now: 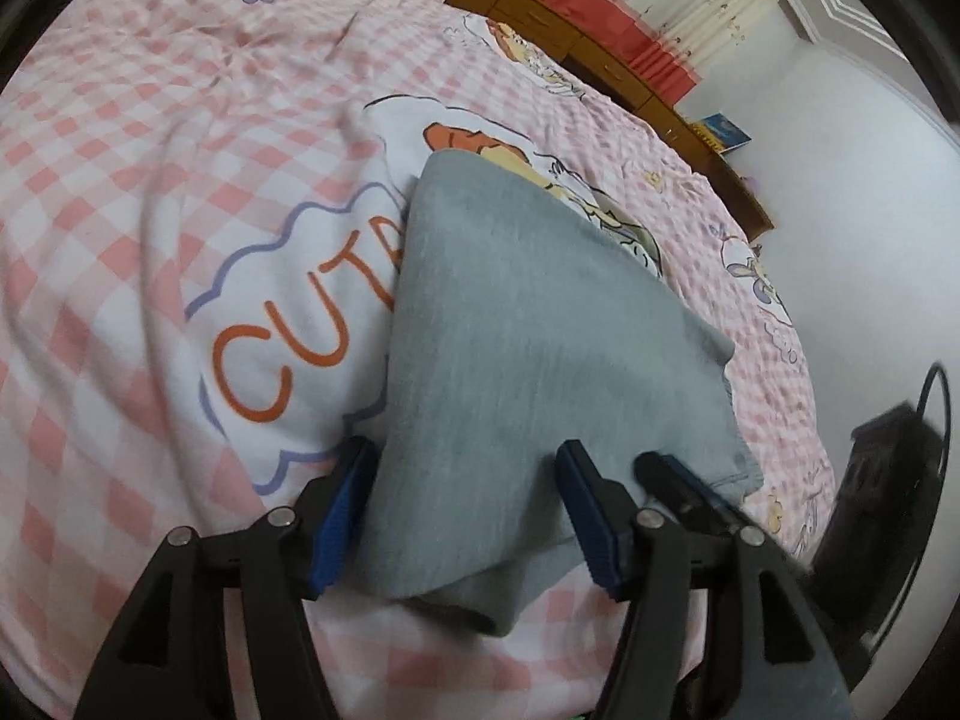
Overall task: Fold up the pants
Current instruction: 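Grasp the pants edge with the left gripper and lift it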
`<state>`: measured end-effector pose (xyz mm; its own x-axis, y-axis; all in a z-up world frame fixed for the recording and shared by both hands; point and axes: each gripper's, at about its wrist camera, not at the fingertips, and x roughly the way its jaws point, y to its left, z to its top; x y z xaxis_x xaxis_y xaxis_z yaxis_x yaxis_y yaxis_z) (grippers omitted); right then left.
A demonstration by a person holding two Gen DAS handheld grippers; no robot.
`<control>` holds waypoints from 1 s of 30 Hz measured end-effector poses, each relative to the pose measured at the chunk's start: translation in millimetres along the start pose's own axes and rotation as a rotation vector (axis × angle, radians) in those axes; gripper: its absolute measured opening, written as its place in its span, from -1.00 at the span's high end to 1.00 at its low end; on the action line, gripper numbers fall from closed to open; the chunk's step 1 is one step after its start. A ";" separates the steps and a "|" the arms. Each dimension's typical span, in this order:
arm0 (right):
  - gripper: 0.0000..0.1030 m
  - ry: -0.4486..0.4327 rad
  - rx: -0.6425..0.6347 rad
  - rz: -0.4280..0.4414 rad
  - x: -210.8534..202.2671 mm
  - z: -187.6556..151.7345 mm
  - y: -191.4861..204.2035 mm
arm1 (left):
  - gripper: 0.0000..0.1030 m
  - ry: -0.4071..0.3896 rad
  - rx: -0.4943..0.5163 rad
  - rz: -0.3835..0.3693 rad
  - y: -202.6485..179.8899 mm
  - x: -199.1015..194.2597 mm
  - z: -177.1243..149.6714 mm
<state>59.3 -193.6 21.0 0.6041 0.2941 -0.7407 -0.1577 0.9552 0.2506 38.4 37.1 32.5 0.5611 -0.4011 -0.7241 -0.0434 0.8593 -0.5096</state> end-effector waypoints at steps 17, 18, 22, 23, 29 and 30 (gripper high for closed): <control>0.36 -0.023 0.028 0.112 -23.3 4.2 -8.5 | 0.65 -0.141 0.135 -0.085 -50.6 -47.5 14.0; 0.36 -0.038 0.037 0.109 -29.1 4.8 -13.9 | 0.65 -0.147 0.149 -0.082 -56.2 -50.2 14.6; 0.36 -0.081 0.075 0.117 -45.4 8.6 -35.4 | 0.65 -0.145 0.253 -0.081 -93.5 -58.8 19.8; 0.36 -0.098 0.083 0.127 -49.0 11.3 -40.5 | 0.65 -0.141 0.271 -0.074 -99.7 -58.9 20.4; 0.36 -0.082 0.154 0.274 -18.7 56.0 -45.8 | 0.65 -0.111 0.298 0.098 -110.5 -54.4 14.4; 0.36 -0.014 0.163 0.294 3.1 58.5 -38.8 | 0.65 -0.108 0.278 0.129 -101.9 -51.8 12.7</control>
<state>112.9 -231.8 45.5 0.5622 0.5549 -0.6132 -0.2006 0.8108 0.5498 24.3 -25.6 127.8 0.6508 -0.2602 -0.7132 0.0992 0.9605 -0.2600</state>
